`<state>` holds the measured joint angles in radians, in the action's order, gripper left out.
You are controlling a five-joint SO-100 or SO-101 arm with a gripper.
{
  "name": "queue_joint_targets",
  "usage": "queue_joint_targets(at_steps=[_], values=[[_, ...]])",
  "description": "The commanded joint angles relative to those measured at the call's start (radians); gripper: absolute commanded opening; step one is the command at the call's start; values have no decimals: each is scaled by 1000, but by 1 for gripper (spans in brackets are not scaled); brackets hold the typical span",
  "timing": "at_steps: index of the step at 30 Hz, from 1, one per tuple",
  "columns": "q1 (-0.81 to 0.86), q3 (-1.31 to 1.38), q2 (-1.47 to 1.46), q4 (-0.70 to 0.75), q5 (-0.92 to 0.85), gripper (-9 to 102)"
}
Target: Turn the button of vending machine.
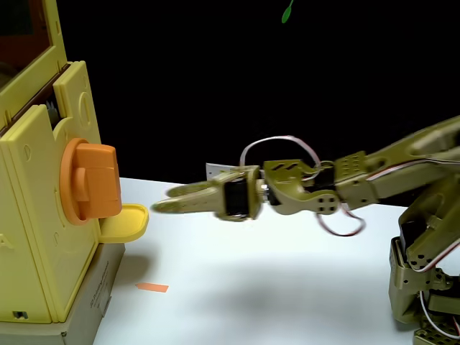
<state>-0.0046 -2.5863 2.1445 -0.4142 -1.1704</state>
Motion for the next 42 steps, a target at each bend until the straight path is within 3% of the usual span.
queue_joint_targets(at_steps=[1, 9, 33, 42], values=[[32, 127, -137, -91, -78, 42], [41, 313, -354, -199, -81, 39], [52, 586, -589, -215, -107, 30], [57, 589, -609, -229, -121, 13]])
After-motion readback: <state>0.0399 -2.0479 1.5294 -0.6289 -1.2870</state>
